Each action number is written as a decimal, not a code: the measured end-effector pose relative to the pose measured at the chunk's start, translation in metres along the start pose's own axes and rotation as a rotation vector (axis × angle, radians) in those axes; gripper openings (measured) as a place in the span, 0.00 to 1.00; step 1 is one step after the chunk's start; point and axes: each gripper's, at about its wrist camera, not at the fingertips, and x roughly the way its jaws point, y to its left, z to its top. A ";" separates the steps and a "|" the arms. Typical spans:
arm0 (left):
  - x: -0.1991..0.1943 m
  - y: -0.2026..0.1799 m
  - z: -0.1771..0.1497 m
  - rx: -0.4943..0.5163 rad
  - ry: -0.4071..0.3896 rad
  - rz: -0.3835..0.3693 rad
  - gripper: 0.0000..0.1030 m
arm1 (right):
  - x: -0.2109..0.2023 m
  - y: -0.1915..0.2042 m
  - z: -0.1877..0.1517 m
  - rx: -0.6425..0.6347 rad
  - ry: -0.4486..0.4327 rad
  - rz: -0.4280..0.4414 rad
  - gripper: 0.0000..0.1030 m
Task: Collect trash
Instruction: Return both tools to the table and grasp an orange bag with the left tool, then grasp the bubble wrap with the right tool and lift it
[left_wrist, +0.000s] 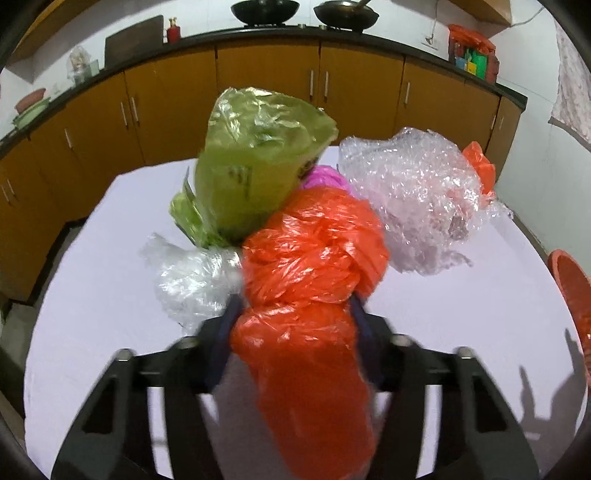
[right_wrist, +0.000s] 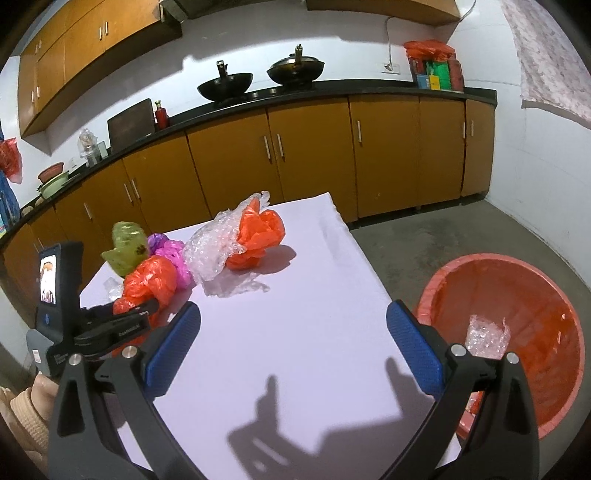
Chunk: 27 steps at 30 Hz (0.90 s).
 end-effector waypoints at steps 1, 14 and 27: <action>-0.001 0.000 -0.001 0.000 -0.005 -0.009 0.39 | 0.002 0.001 0.001 -0.003 -0.001 0.003 0.96; -0.057 0.017 -0.013 -0.023 -0.146 -0.087 0.25 | 0.028 0.014 0.015 -0.020 -0.025 0.054 0.96; -0.107 0.052 -0.006 -0.121 -0.274 -0.109 0.25 | 0.085 0.054 0.032 -0.001 0.046 0.171 0.58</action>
